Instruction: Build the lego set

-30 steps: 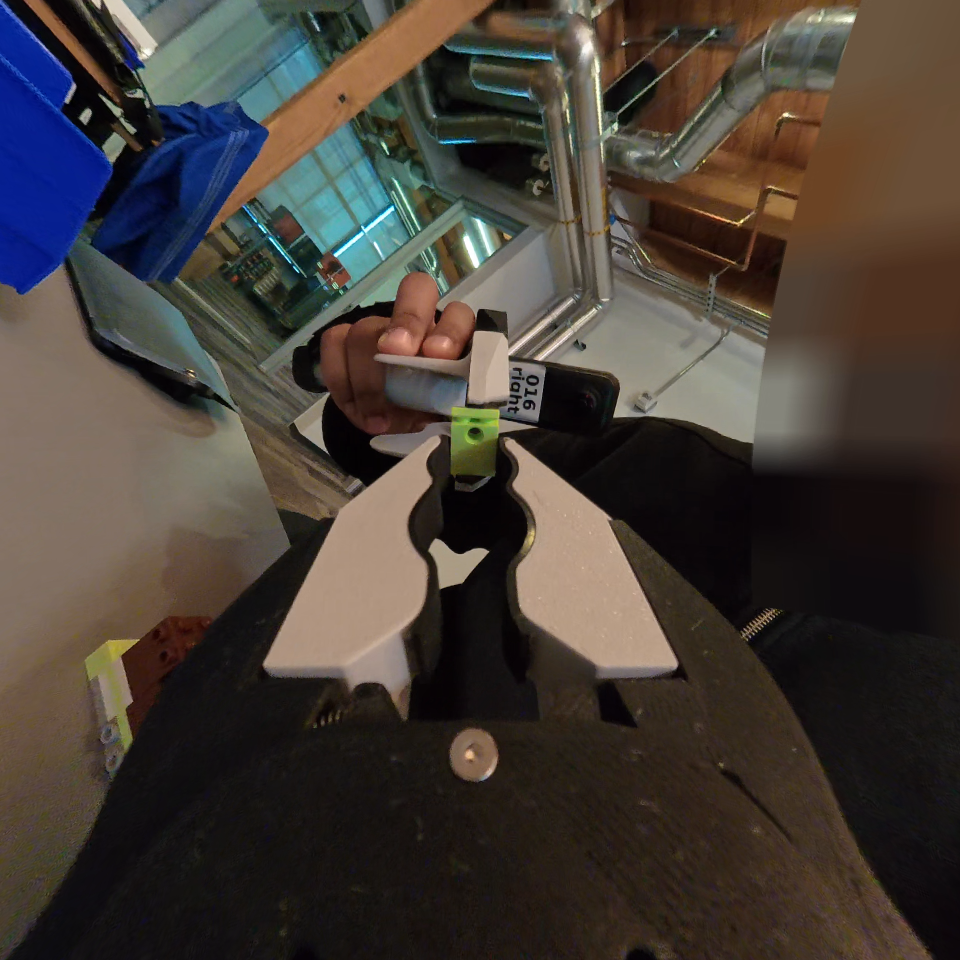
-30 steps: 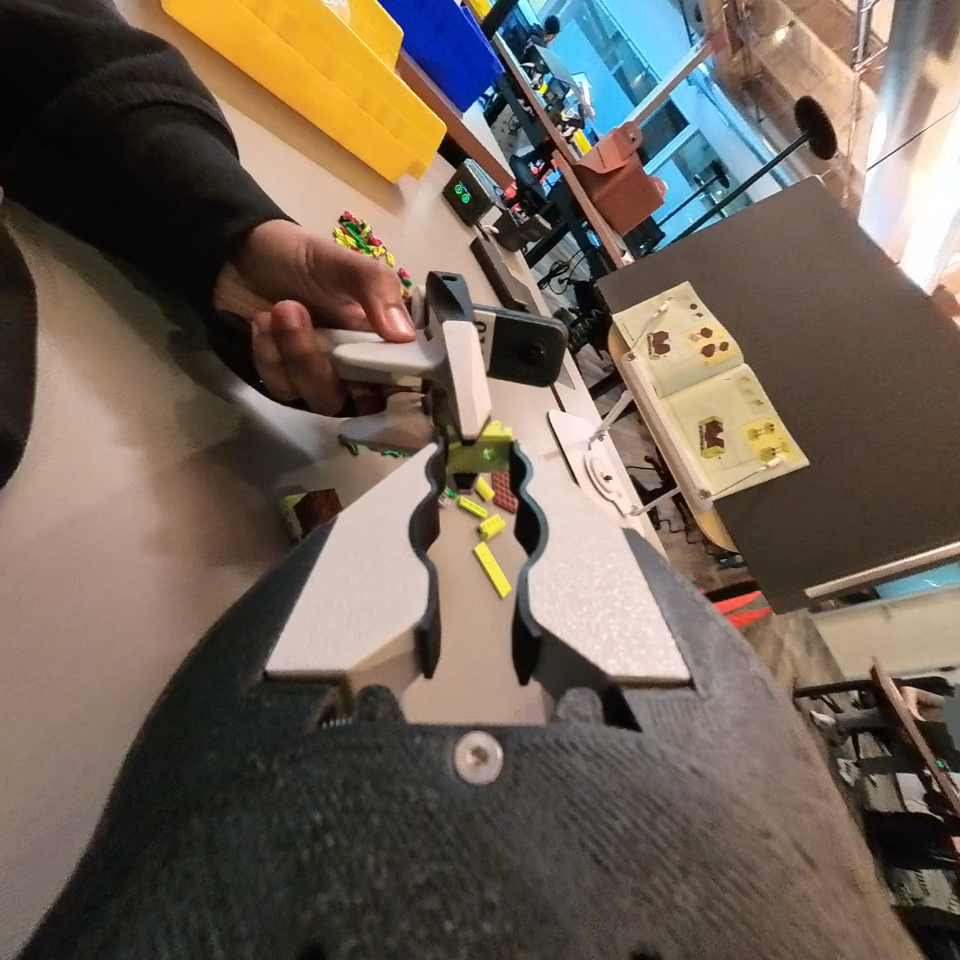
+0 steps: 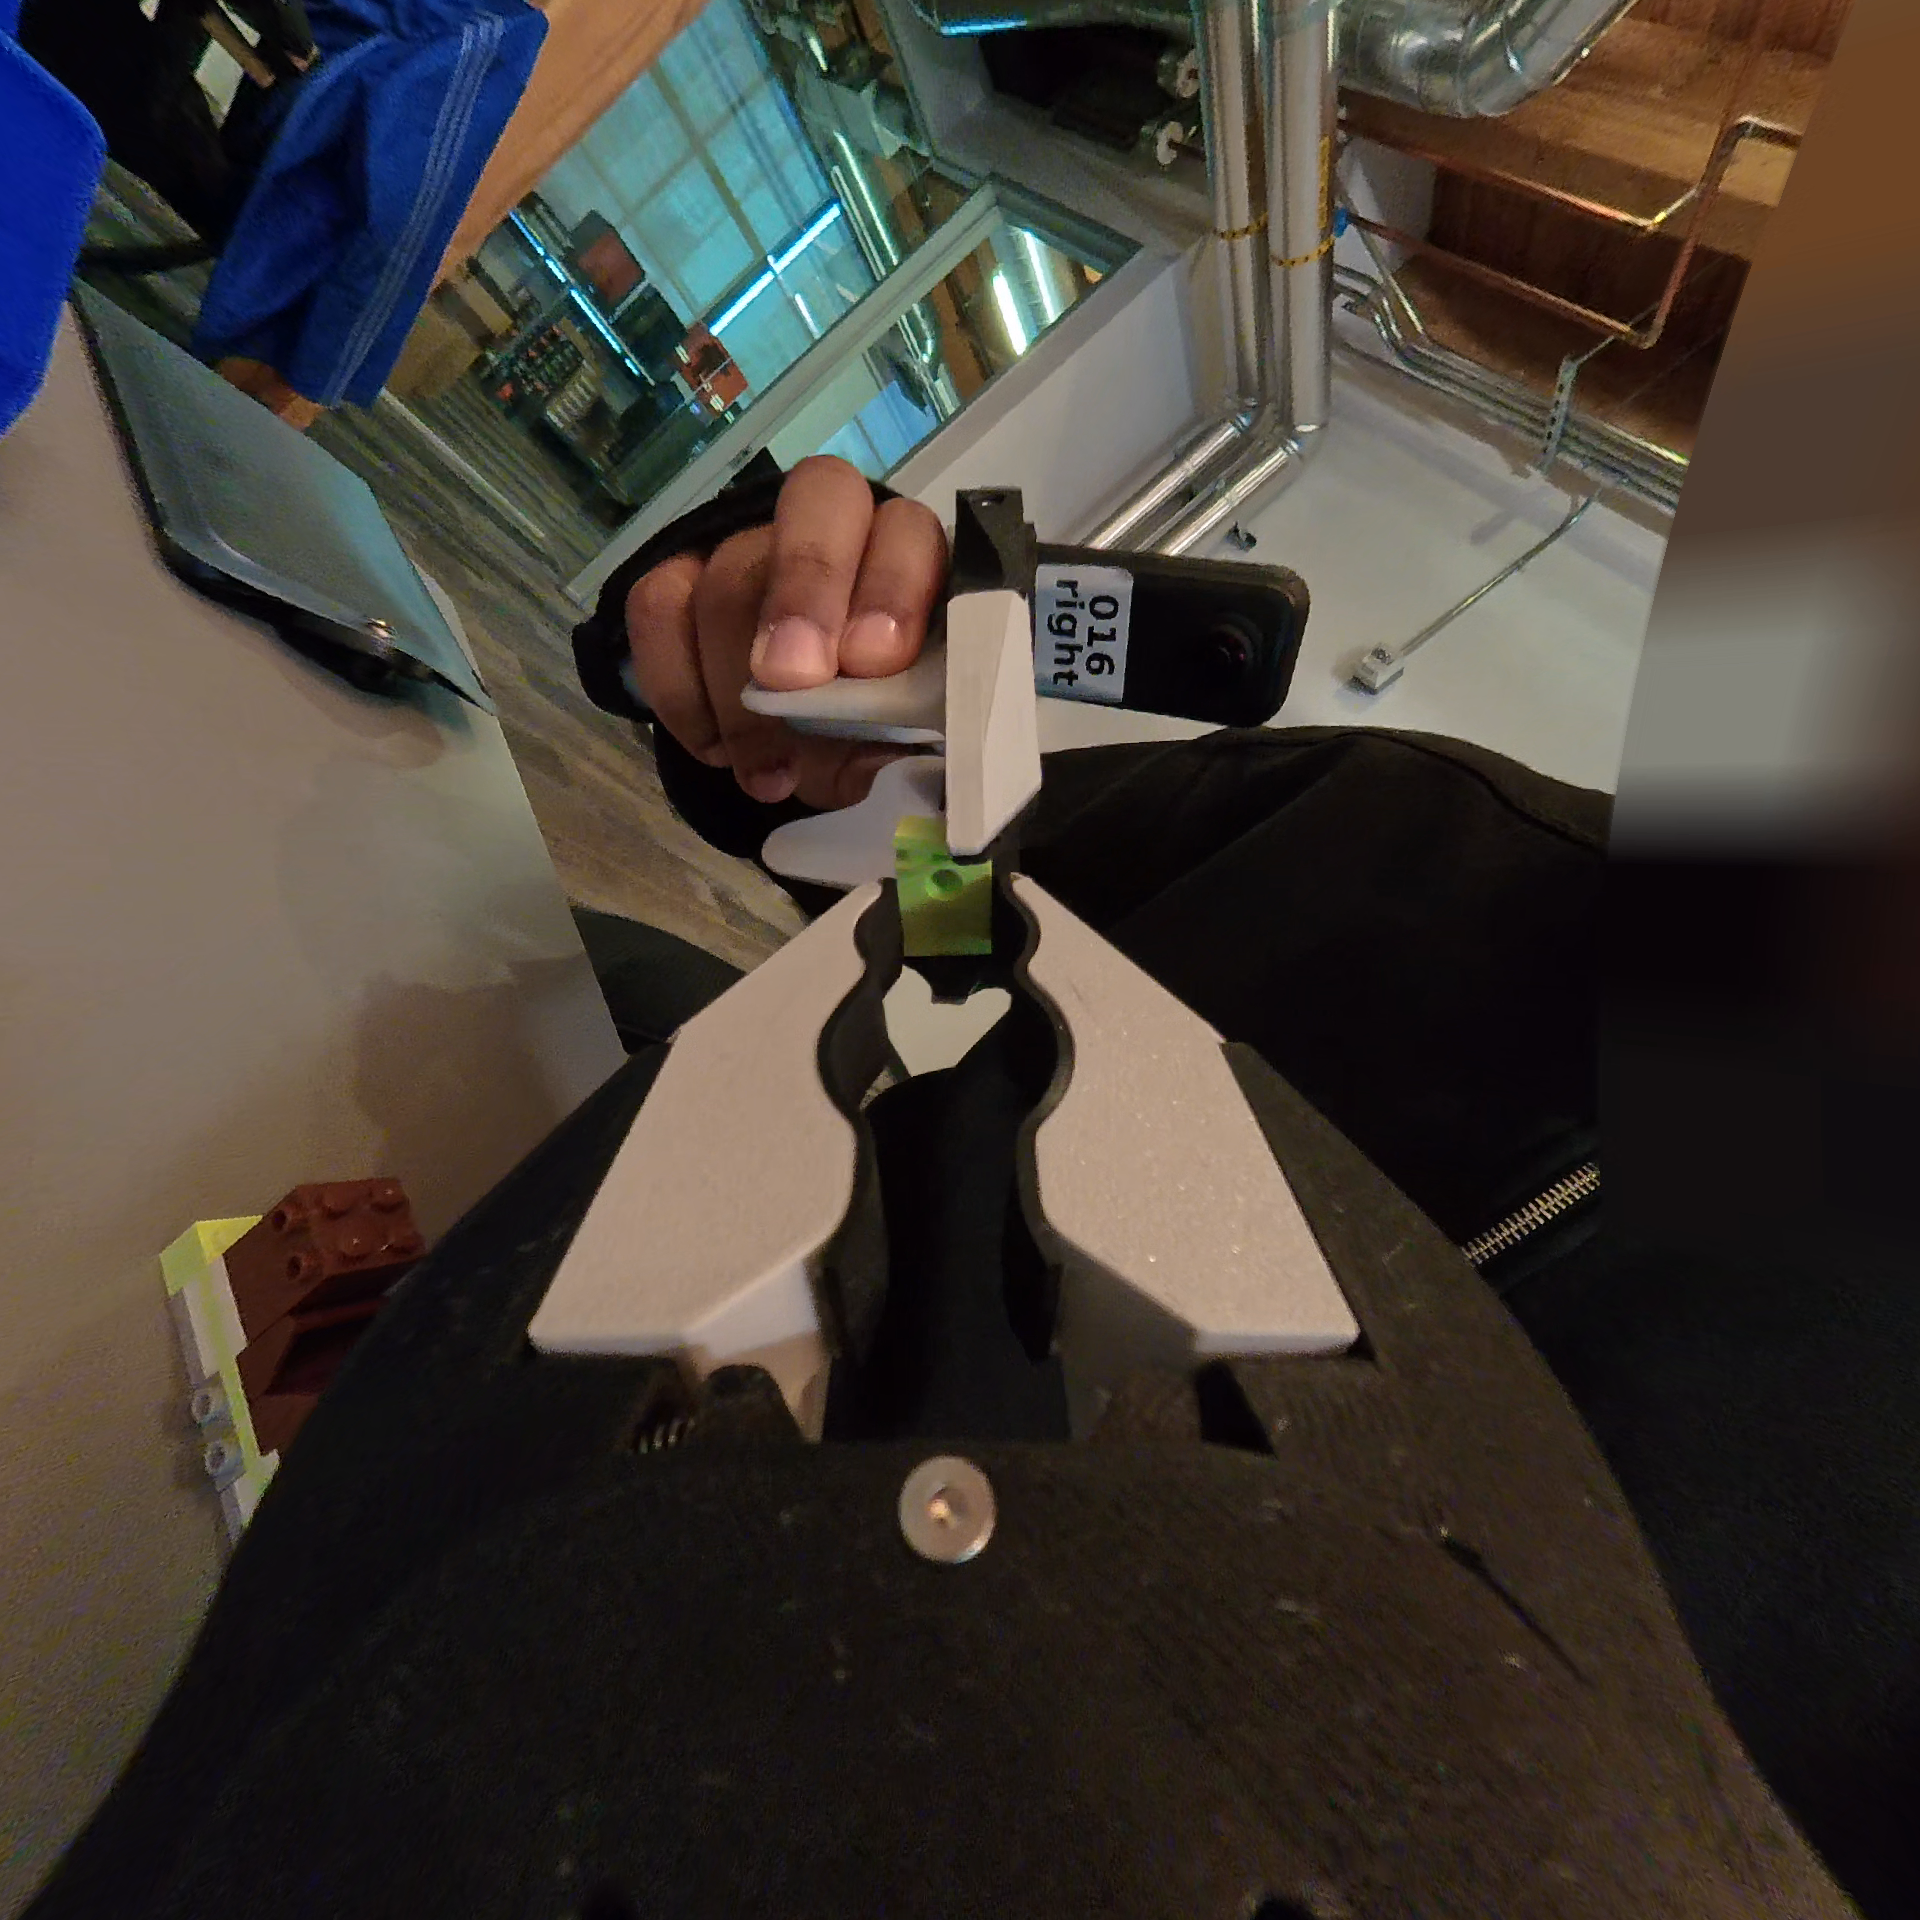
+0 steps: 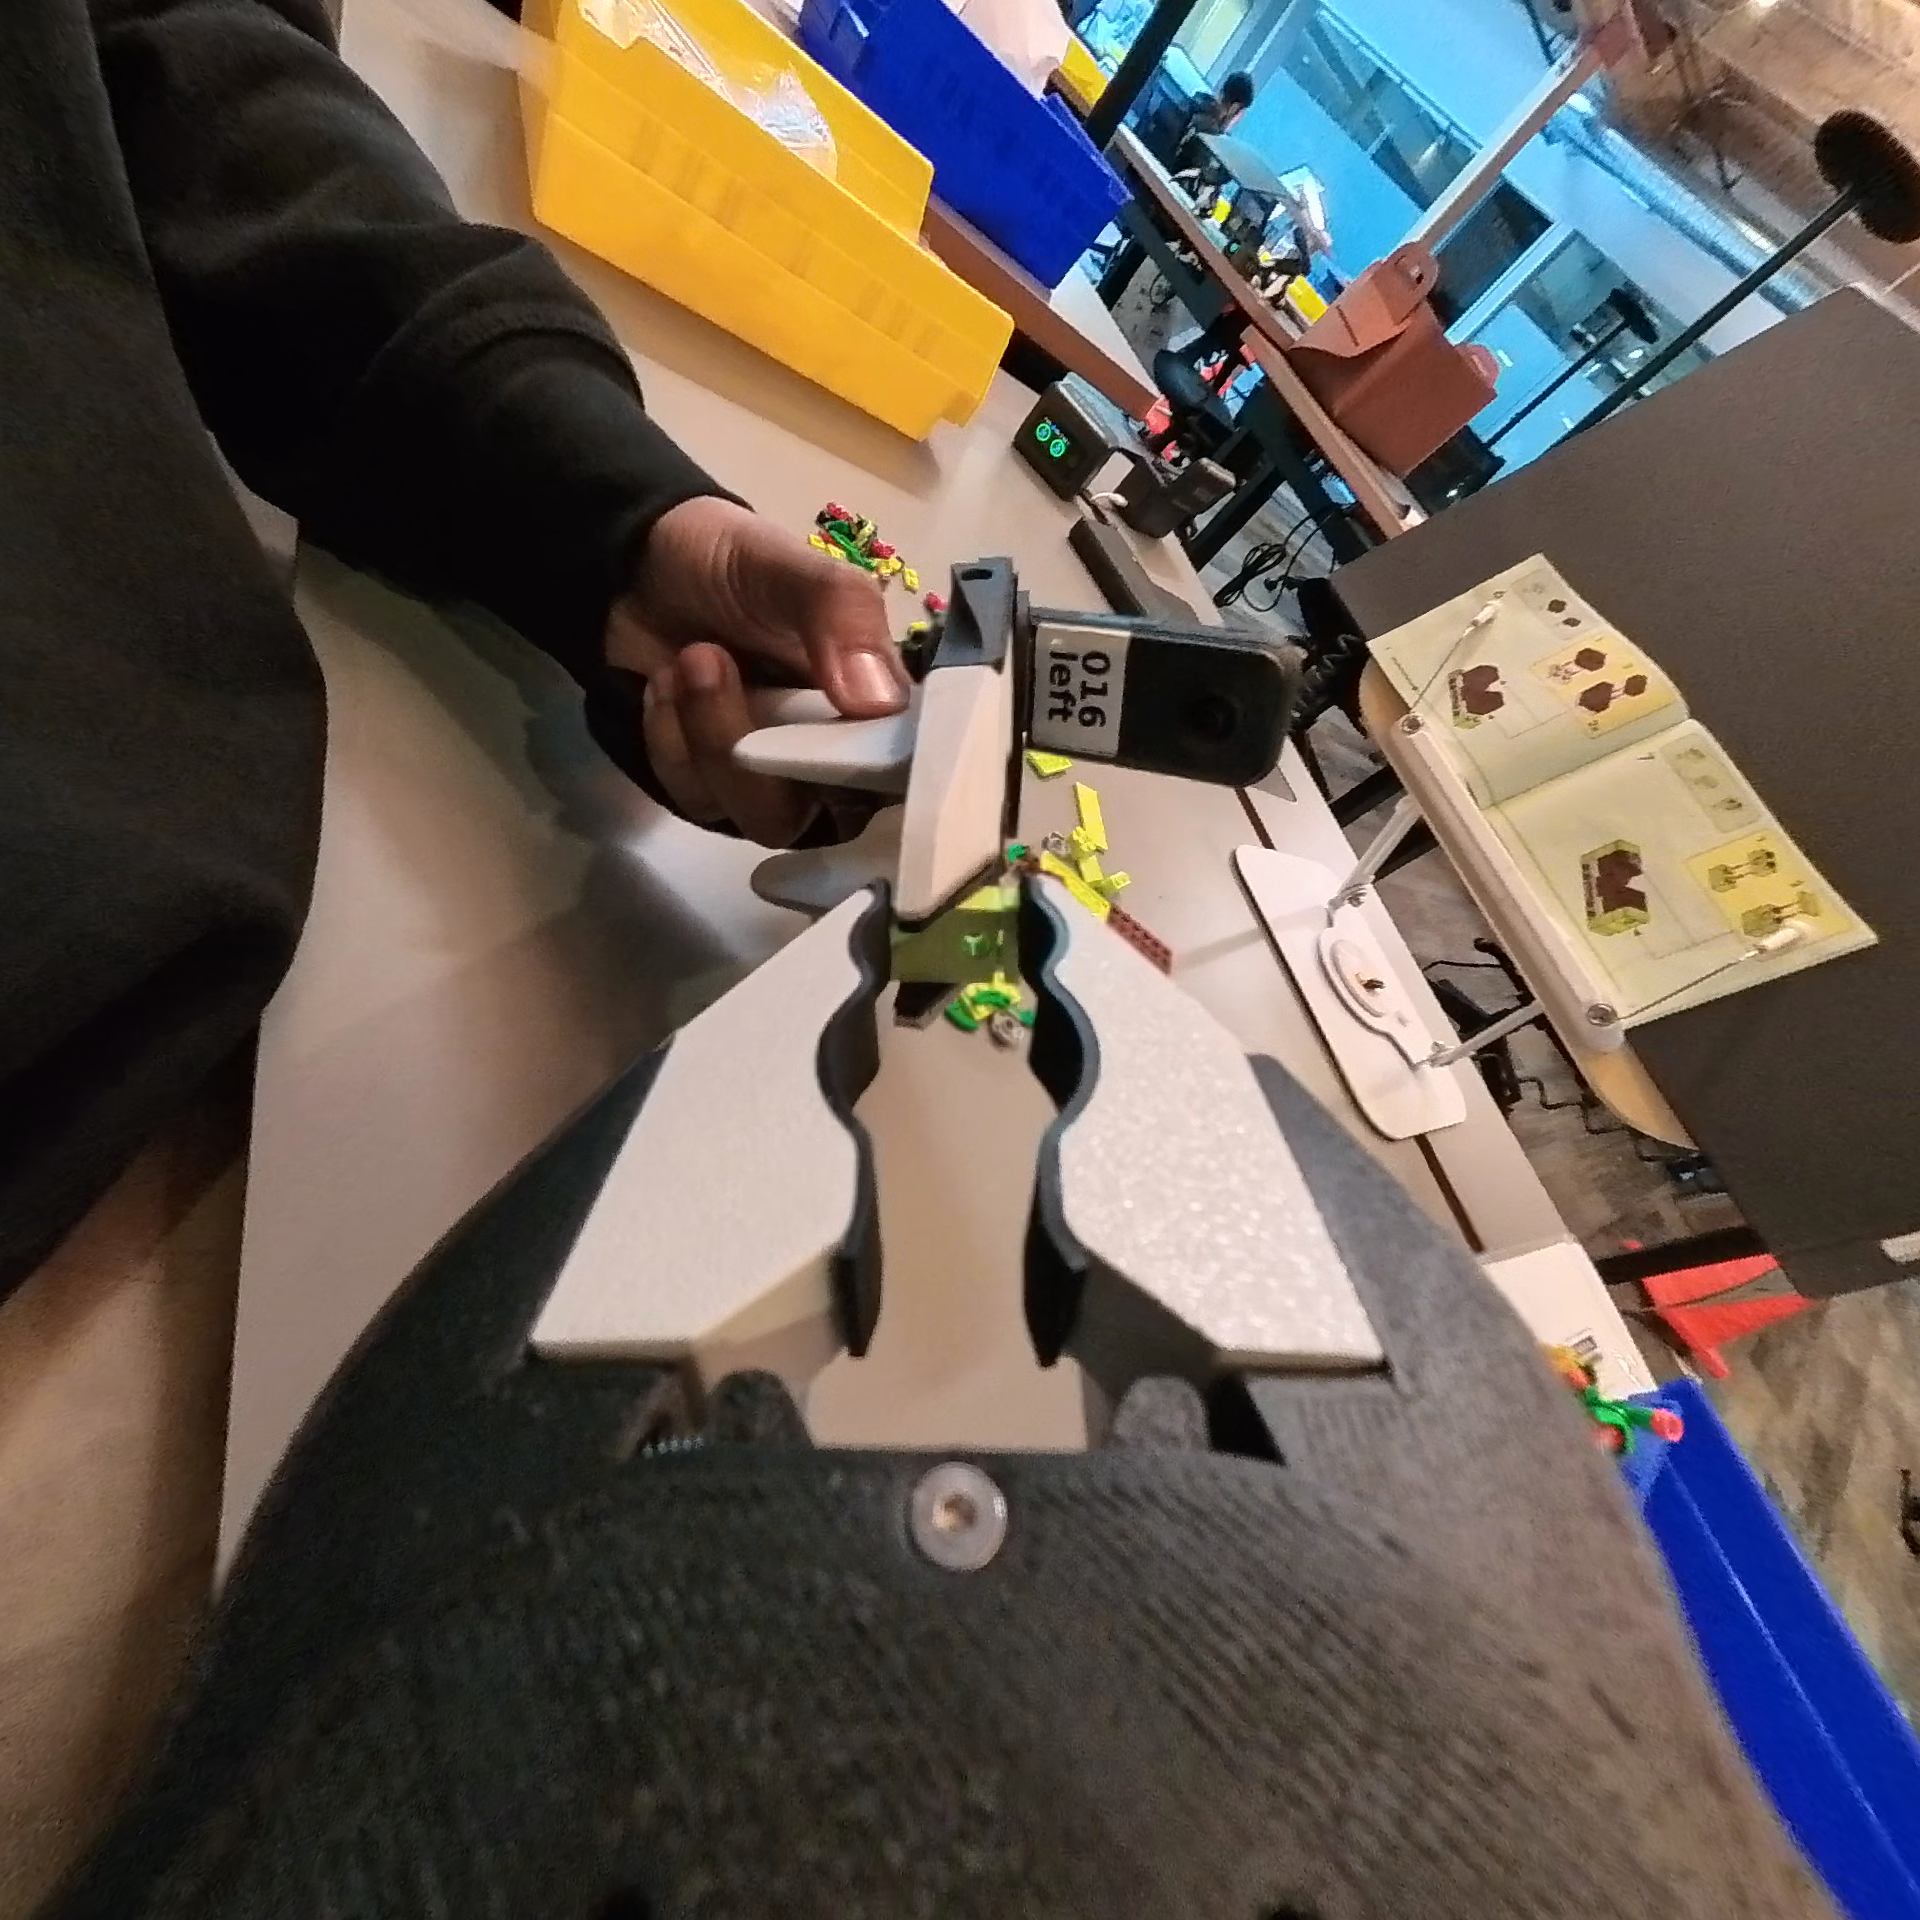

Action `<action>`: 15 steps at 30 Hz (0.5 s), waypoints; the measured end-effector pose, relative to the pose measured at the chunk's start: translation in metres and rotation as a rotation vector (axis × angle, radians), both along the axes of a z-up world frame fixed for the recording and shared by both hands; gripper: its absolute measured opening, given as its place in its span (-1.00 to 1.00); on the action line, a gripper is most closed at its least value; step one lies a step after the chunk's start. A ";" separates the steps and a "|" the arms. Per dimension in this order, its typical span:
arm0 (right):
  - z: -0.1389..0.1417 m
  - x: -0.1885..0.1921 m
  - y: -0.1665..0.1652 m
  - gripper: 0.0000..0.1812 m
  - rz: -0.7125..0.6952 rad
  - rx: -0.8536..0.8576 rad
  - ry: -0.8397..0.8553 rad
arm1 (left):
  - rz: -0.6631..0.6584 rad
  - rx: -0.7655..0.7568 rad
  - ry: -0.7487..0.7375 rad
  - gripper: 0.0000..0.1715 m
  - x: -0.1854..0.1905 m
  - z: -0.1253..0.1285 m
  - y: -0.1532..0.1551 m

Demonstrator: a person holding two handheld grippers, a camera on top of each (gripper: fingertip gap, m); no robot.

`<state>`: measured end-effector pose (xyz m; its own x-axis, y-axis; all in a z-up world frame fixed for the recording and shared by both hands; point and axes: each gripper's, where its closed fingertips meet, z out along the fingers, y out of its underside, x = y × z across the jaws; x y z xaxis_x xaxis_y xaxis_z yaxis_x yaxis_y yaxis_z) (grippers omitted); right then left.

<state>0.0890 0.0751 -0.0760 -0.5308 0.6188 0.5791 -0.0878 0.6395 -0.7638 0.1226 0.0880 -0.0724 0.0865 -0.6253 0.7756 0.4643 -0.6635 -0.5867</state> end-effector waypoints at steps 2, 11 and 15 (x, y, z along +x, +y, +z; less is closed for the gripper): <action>0.002 0.001 -0.001 -0.75 0.002 0.002 0.046 | -0.007 0.001 -0.010 -0.84 0.000 0.002 -0.001; 0.012 0.006 -0.003 -0.75 0.026 -0.016 0.112 | -0.031 0.002 0.000 -0.84 0.003 0.009 -0.005; 0.011 0.007 -0.007 -0.76 0.048 -0.005 0.090 | -0.056 -0.016 -0.002 -0.84 0.005 0.007 -0.007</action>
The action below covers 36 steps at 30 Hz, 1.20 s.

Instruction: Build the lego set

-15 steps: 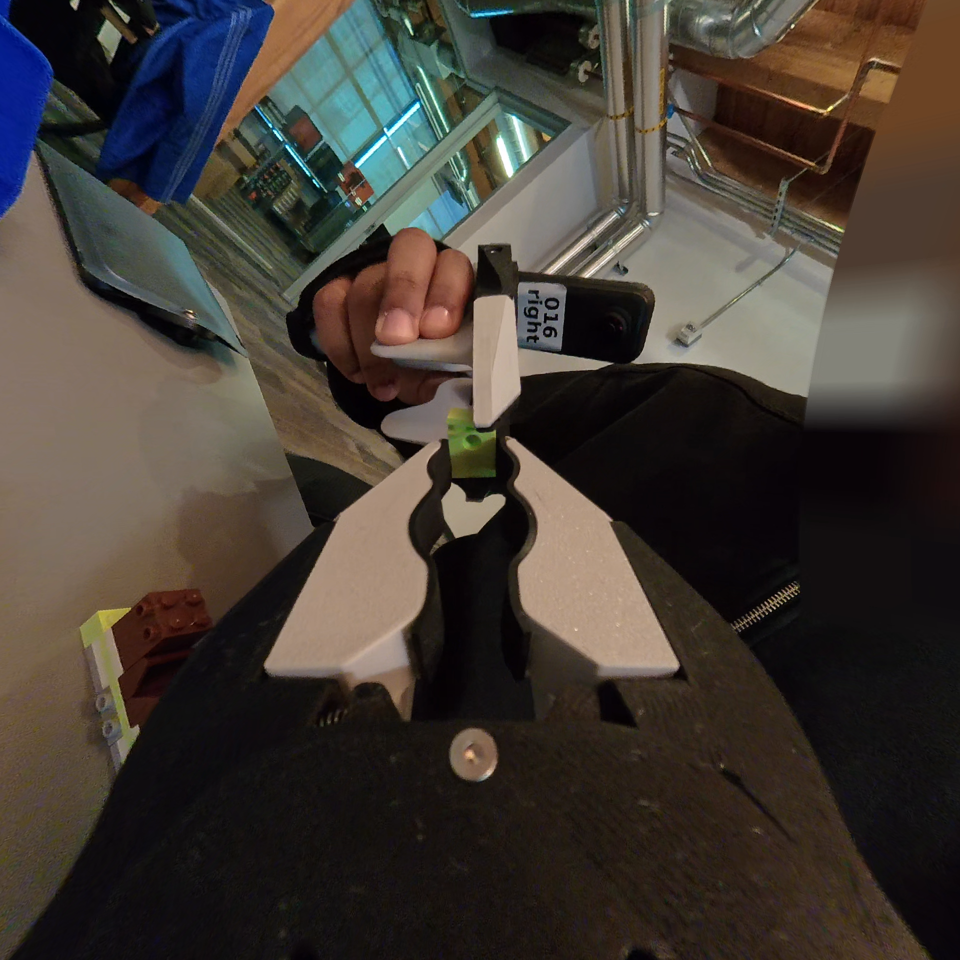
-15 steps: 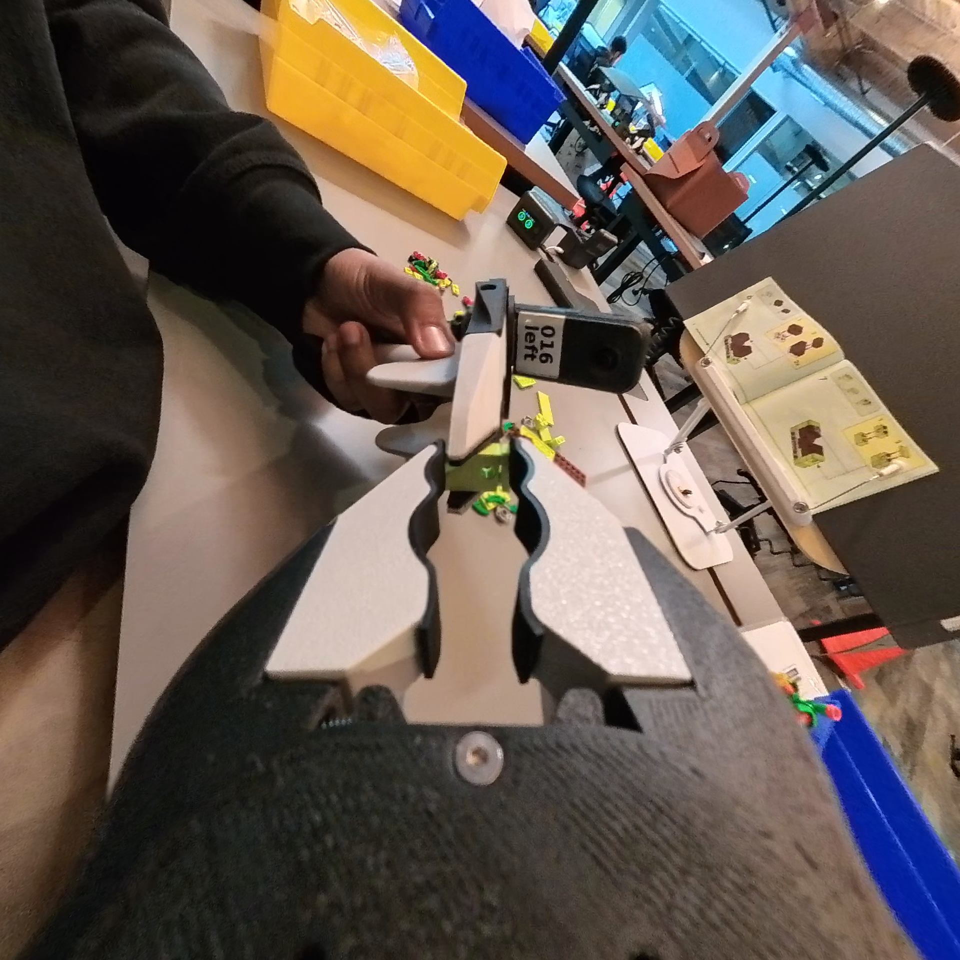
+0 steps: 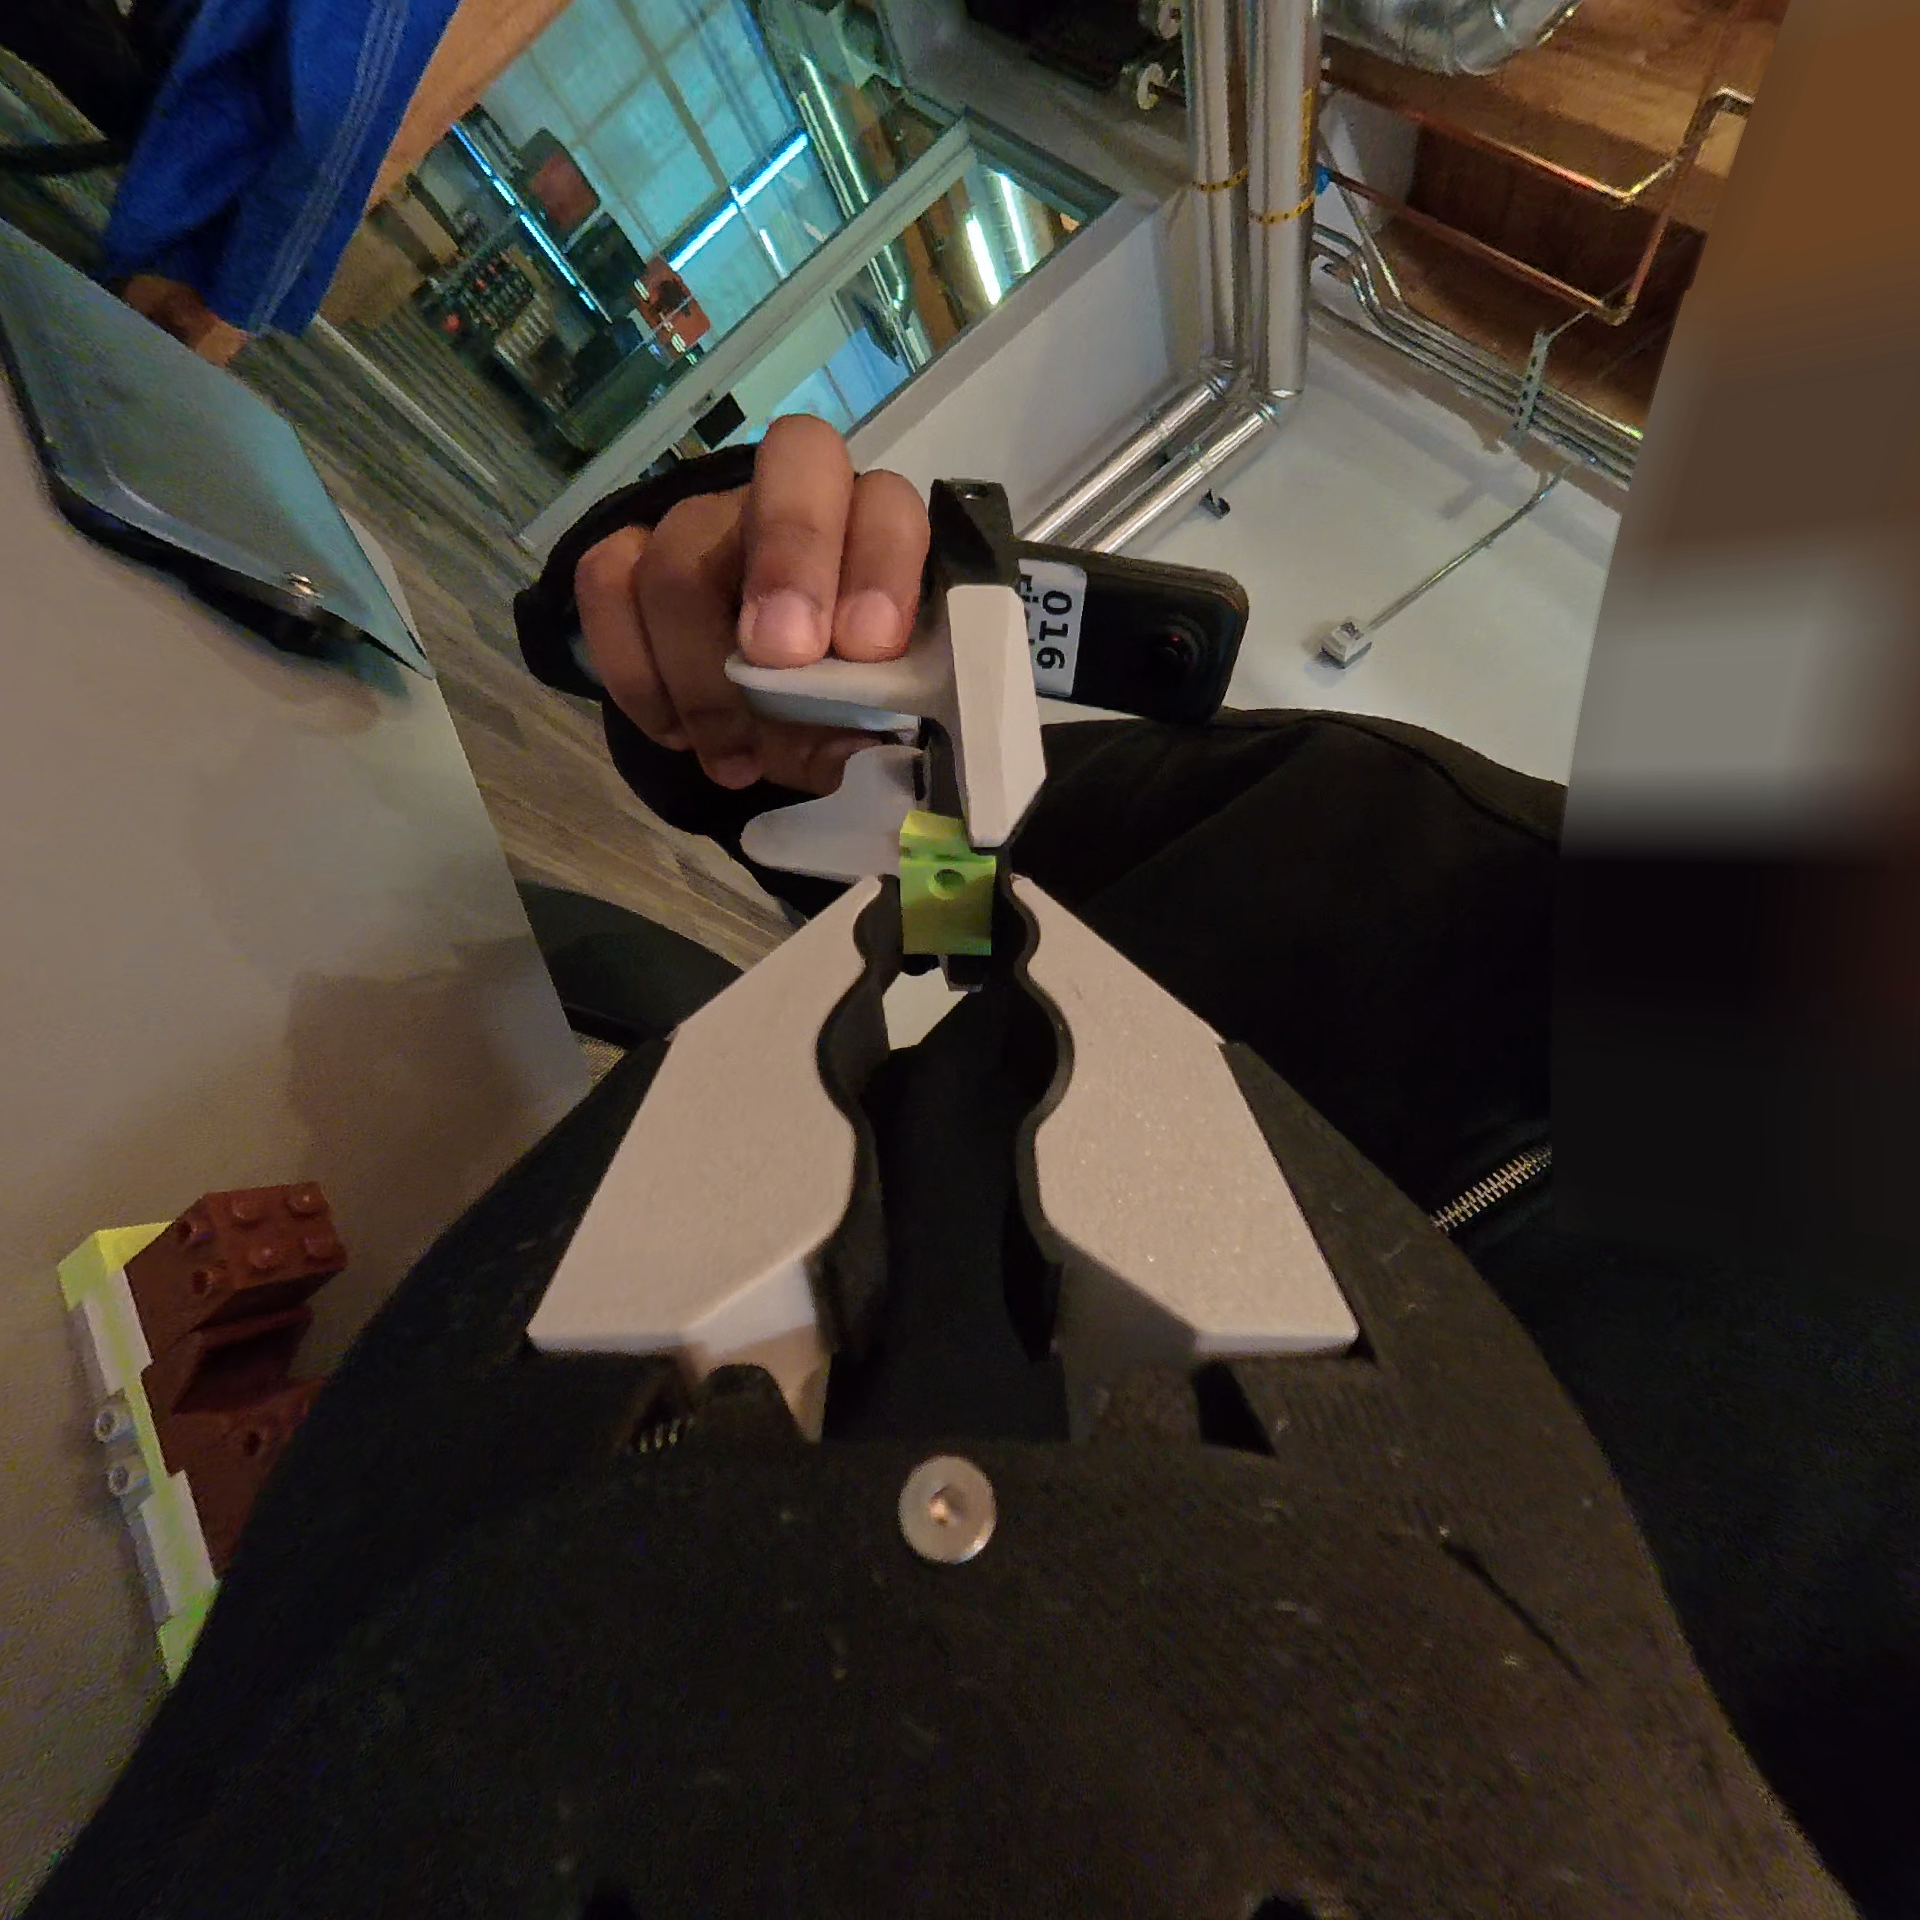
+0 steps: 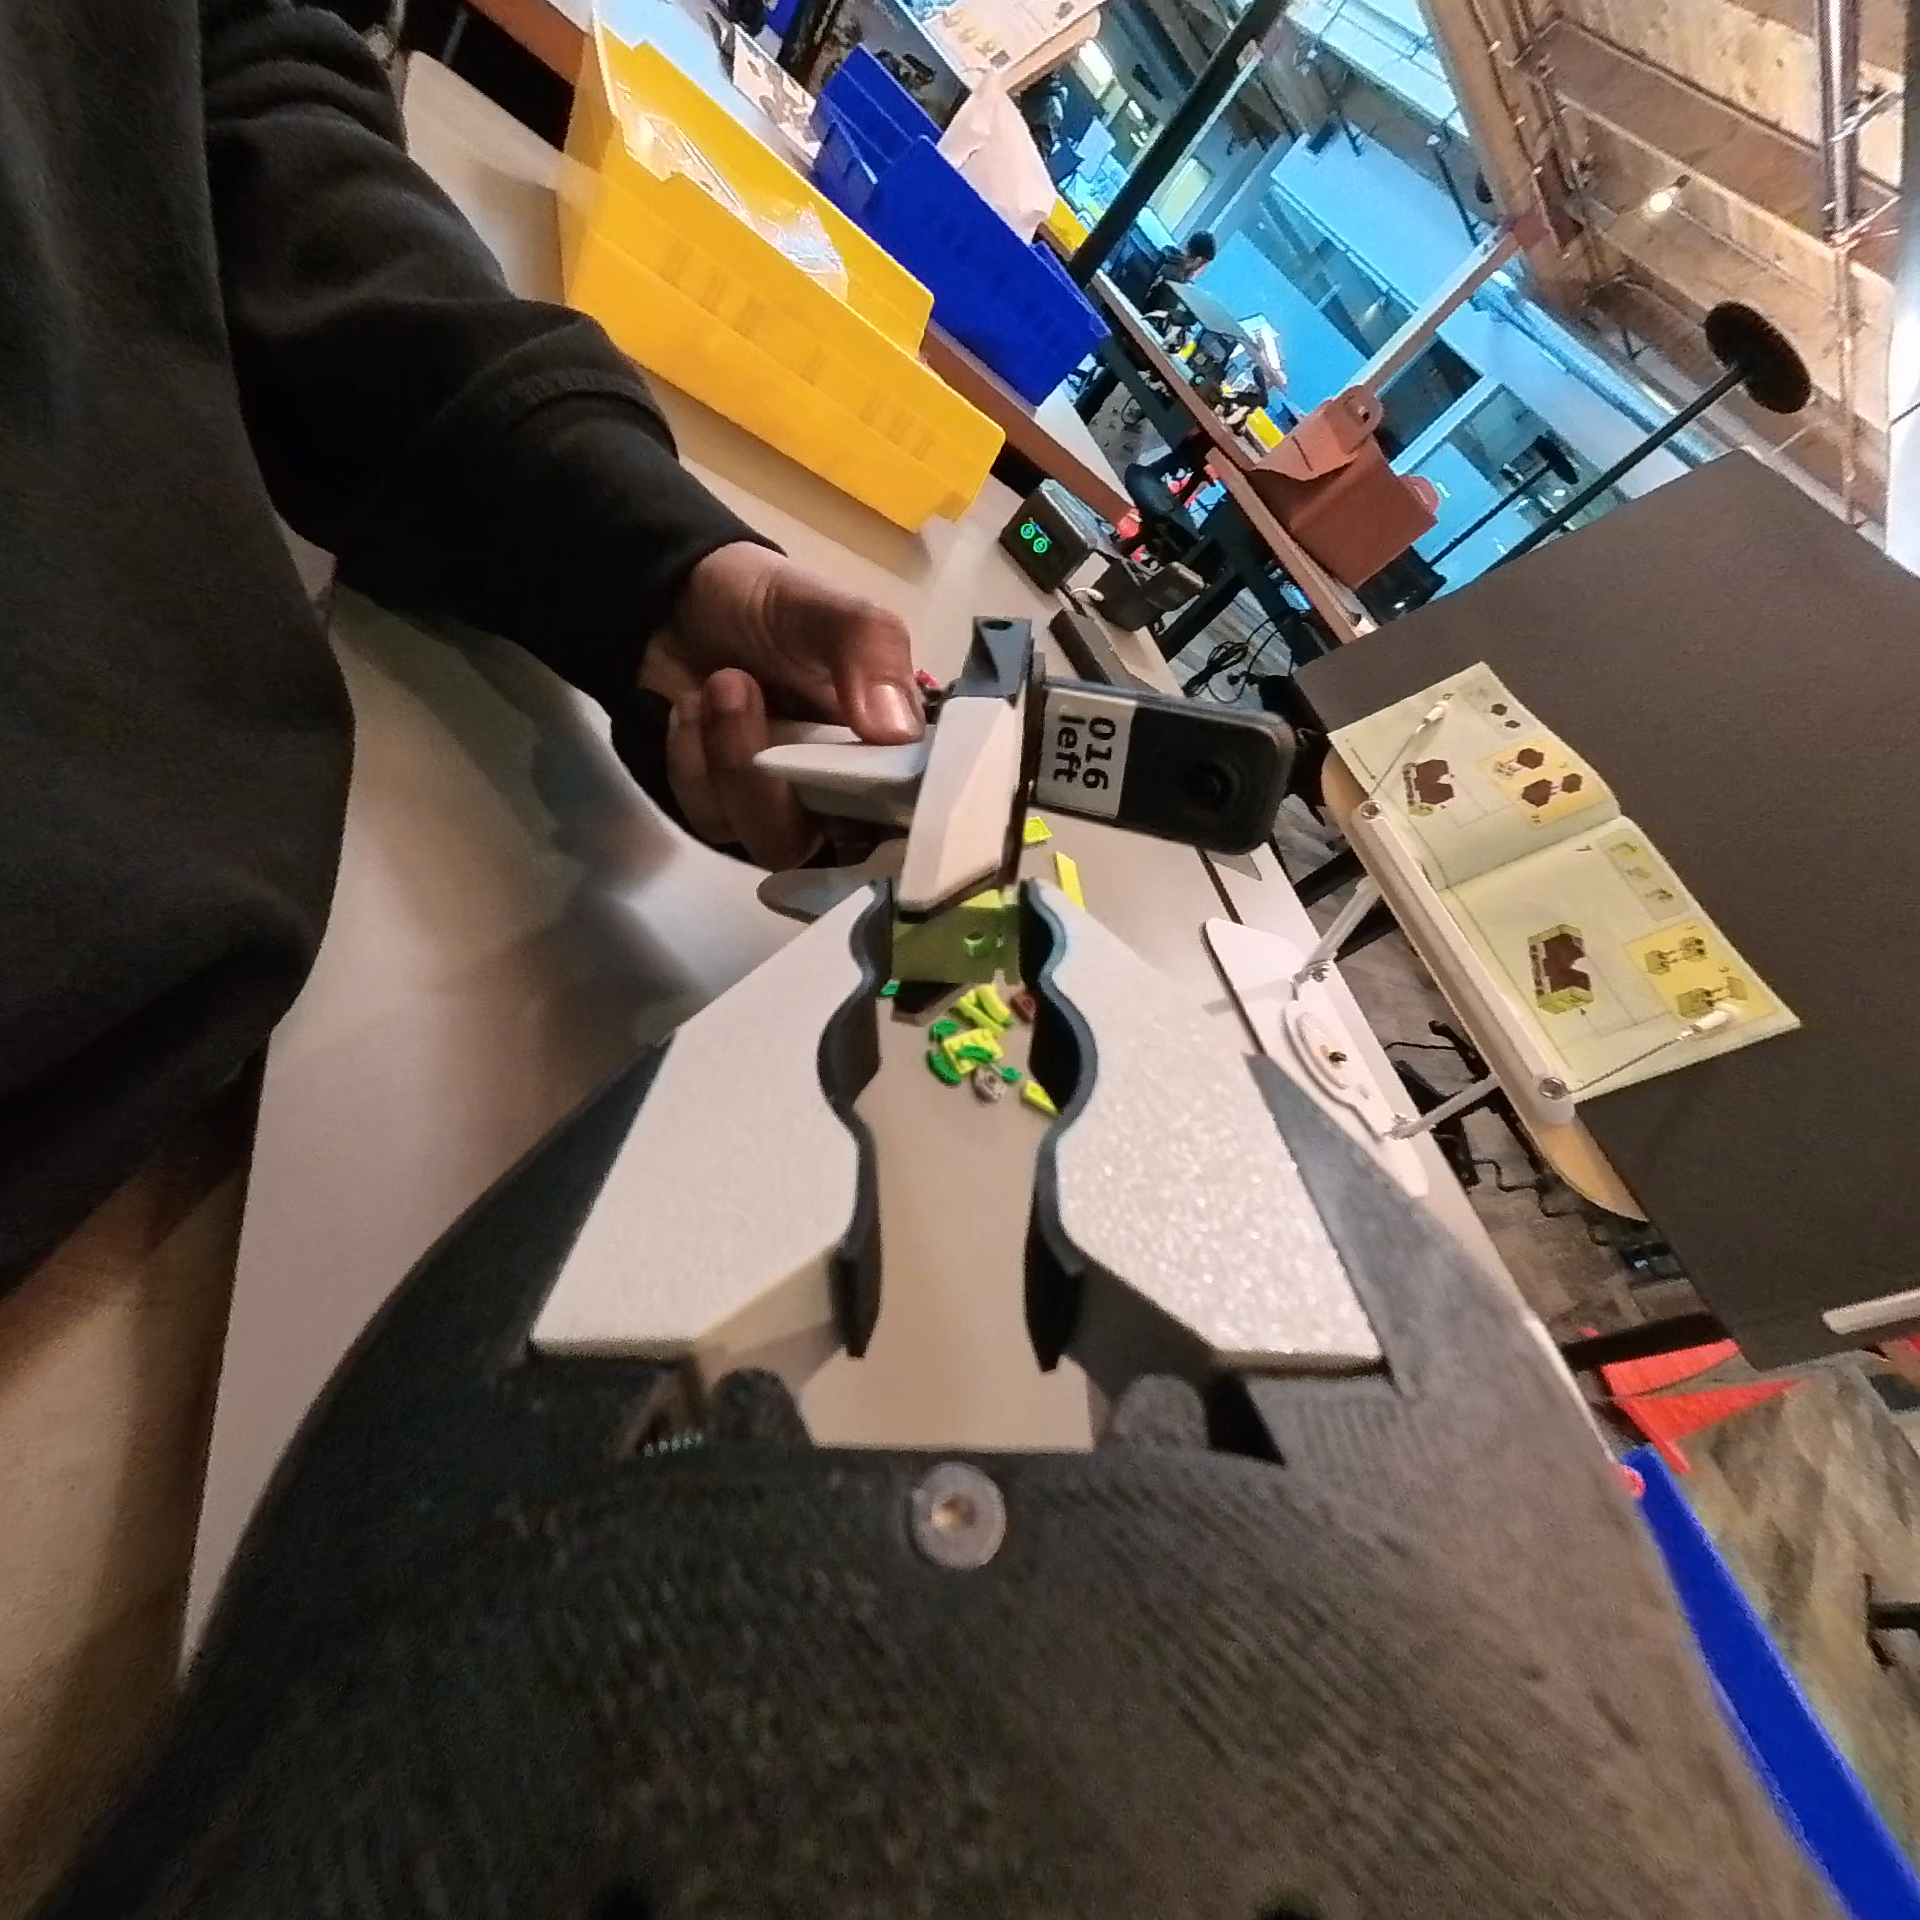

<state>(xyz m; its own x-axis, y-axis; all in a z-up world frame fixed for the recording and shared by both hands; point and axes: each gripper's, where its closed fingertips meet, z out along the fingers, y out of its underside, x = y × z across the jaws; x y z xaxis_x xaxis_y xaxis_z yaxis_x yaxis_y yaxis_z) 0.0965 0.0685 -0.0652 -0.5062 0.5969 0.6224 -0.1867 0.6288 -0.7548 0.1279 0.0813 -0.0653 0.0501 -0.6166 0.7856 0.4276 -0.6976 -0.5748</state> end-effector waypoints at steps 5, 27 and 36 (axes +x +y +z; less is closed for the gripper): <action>0.001 0.002 -0.001 -0.76 0.024 -0.053 -0.098 | -0.001 0.009 0.015 -0.84 0.003 0.002 -0.001; -0.002 -0.020 0.038 -0.83 -0.247 -0.859 -0.366 | 0.565 0.328 1.077 -0.83 -0.034 -0.042 0.034; -0.001 -0.019 0.038 -0.77 -0.153 -1.163 -0.488 | 0.738 0.627 1.284 -0.82 -0.033 -0.024 0.028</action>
